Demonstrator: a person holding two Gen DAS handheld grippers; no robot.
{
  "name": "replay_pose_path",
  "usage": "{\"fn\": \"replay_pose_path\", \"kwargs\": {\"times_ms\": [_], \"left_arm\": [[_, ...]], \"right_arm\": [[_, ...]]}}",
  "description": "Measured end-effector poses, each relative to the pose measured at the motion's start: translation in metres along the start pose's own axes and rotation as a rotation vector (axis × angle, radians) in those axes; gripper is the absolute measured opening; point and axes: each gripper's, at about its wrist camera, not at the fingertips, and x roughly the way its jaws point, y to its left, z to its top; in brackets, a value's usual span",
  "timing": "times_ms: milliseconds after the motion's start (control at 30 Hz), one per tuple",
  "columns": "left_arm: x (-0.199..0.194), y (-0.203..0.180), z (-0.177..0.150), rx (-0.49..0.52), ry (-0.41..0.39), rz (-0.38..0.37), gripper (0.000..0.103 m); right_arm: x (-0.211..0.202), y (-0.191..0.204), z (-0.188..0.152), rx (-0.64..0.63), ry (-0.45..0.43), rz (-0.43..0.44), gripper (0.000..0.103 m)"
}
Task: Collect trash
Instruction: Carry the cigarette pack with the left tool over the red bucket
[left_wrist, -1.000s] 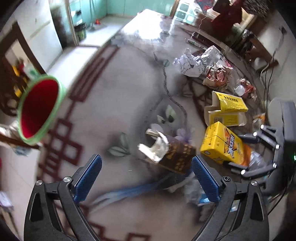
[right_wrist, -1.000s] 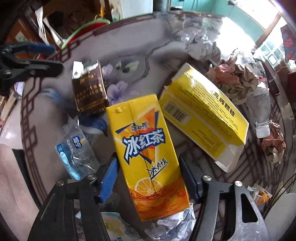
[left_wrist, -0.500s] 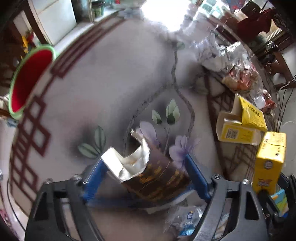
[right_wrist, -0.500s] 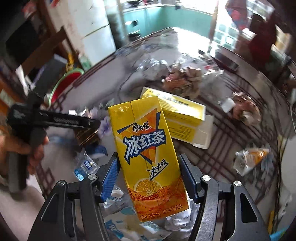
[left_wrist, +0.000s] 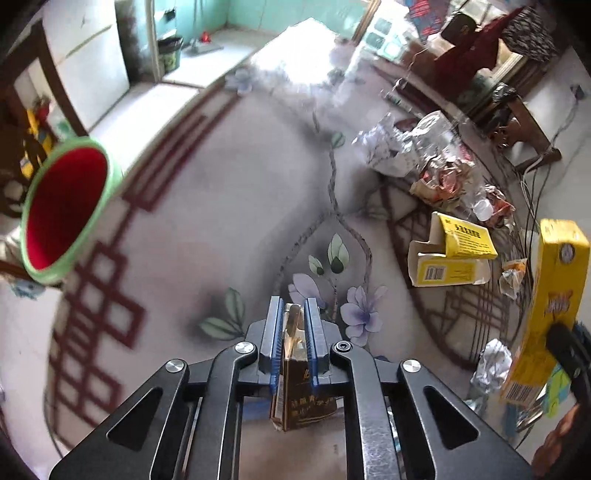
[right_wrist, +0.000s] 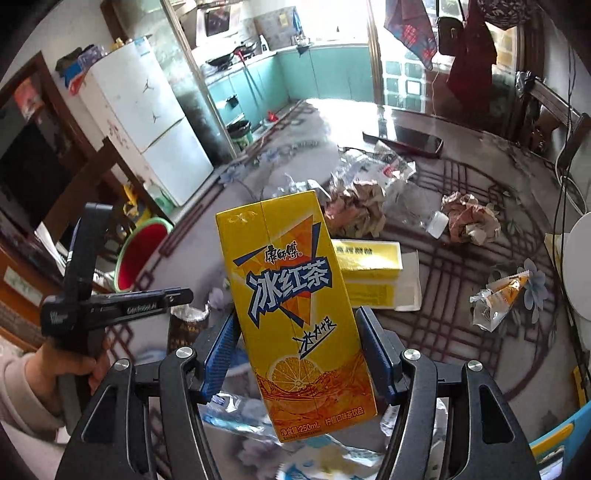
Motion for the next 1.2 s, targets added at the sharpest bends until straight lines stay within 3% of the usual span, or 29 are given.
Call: {"fn": "replay_pose_path", "kwargs": {"times_ms": [400, 500, 567, 600, 633, 667, 700, 800, 833, 867, 900, 967, 1200], "left_arm": [[-0.036, 0.019, 0.009, 0.046, -0.073, -0.041, 0.008], [-0.038, 0.027, 0.01, 0.058, -0.036, -0.061, 0.008], [-0.033, 0.026, 0.007, 0.078, 0.013, -0.09, 0.018], [-0.03, 0.023, 0.002, 0.103, 0.024, -0.09, 0.041], [-0.027, 0.02, -0.003, 0.129, 0.031, -0.076, 0.08], [-0.021, 0.016, -0.01, 0.16, 0.036, -0.052, 0.09], [-0.014, 0.012, -0.017, 0.189, 0.032, -0.038, 0.092], [0.008, 0.007, -0.028, 0.197, 0.091, -0.065, 0.092], [0.013, 0.006, -0.029, 0.19, 0.102, -0.077, 0.087], [0.02, 0.006, -0.031, 0.189, 0.113, -0.078, 0.079], [0.027, 0.005, -0.032, 0.197, 0.13, -0.071, 0.058], [0.03, 0.007, -0.031, 0.181, 0.147, -0.117, 0.041], [0.002, 0.023, -0.014, 0.213, 0.07, -0.115, 0.039]], "right_arm": [[-0.005, 0.032, 0.005, 0.037, -0.028, 0.02, 0.062], [-0.005, 0.04, 0.006, 0.034, -0.036, -0.004, 0.062], [-0.005, 0.043, 0.005, 0.053, -0.04, -0.007, 0.062], [-0.005, 0.044, 0.005, 0.06, -0.039, -0.008, 0.062], [-0.005, 0.045, 0.004, 0.065, -0.038, -0.01, 0.063], [-0.005, 0.045, 0.004, 0.069, -0.033, -0.014, 0.063], [-0.004, 0.046, 0.002, 0.074, -0.025, -0.021, 0.063], [-0.003, 0.047, -0.002, 0.086, -0.009, -0.03, 0.063], [-0.002, 0.047, -0.003, 0.089, -0.006, -0.035, 0.063], [-0.002, 0.047, -0.004, 0.092, -0.003, -0.04, 0.063], [-0.001, 0.049, -0.005, 0.095, -0.001, -0.045, 0.063], [-0.002, 0.052, -0.005, 0.101, -0.002, -0.051, 0.063], [-0.003, 0.067, 0.0, 0.108, -0.016, -0.058, 0.063]]}}
